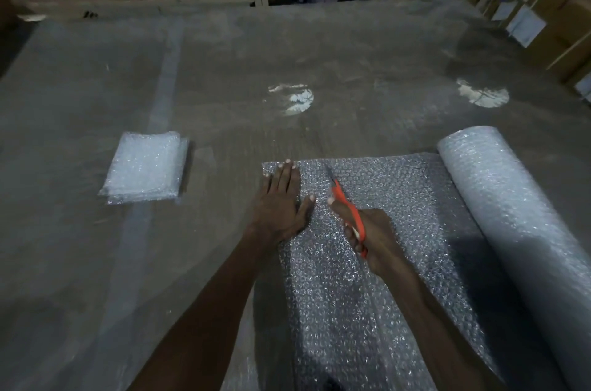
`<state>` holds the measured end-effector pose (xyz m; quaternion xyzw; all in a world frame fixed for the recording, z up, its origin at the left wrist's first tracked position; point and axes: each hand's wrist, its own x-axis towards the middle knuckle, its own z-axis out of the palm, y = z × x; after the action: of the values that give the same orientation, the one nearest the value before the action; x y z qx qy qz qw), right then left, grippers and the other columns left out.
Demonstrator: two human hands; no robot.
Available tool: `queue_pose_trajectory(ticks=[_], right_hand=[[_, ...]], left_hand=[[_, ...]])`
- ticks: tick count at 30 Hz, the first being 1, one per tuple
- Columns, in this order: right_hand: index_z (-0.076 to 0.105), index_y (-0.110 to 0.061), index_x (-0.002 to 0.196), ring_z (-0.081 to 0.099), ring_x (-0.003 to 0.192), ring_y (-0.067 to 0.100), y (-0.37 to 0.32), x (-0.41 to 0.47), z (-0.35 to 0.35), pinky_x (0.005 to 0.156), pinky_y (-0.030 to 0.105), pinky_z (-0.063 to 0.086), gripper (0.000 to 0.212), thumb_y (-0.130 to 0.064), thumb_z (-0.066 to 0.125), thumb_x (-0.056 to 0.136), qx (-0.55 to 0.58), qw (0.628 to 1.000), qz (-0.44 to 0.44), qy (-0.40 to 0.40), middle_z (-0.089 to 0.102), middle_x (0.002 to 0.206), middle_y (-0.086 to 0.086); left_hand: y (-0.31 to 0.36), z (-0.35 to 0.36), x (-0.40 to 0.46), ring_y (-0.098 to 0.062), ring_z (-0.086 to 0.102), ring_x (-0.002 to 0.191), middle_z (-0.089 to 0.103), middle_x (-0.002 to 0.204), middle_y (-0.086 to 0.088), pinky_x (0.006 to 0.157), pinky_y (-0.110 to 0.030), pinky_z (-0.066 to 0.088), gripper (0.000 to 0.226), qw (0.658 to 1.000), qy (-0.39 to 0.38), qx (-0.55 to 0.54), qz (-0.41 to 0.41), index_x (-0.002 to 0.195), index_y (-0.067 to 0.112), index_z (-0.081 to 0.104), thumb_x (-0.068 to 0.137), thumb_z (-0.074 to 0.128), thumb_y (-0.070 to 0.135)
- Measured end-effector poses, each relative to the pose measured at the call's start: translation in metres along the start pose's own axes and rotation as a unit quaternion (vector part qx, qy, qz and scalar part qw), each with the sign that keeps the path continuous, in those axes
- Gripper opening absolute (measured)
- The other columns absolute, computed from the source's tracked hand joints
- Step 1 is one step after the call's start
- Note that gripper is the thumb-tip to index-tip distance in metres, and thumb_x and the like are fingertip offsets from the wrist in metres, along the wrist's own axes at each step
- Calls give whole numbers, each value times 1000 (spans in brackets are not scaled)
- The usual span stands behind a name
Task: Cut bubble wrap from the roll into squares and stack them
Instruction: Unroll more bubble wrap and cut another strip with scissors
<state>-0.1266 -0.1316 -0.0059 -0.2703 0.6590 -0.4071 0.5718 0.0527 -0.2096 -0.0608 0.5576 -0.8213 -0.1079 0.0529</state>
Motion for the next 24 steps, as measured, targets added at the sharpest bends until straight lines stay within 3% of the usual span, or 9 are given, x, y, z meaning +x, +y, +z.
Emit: queue_pose_trajectory(ticks=[11, 24], right_hand=[[63, -6, 62, 38, 32, 9, -2, 6, 1, 35, 19, 30, 36, -28, 84, 81, 8, 1000, -7, -12, 52, 45, 1], [67, -3, 67, 41, 33, 10, -11, 16, 7, 35, 17, 31, 41, -38, 85, 79, -17, 1000, -1, -5, 56, 49, 3]], left_hand=[[0, 0, 1, -24, -3, 154, -1, 167, -11, 124, -42, -4, 79, 1000, 2, -2, -9, 159, 8, 7, 98, 12, 58], [1, -2, -1, -23, -8, 154, -6, 167, -12, 124, -42, -7, 80, 1000, -8, 1, -9, 159, 8, 4, 97, 7, 59]])
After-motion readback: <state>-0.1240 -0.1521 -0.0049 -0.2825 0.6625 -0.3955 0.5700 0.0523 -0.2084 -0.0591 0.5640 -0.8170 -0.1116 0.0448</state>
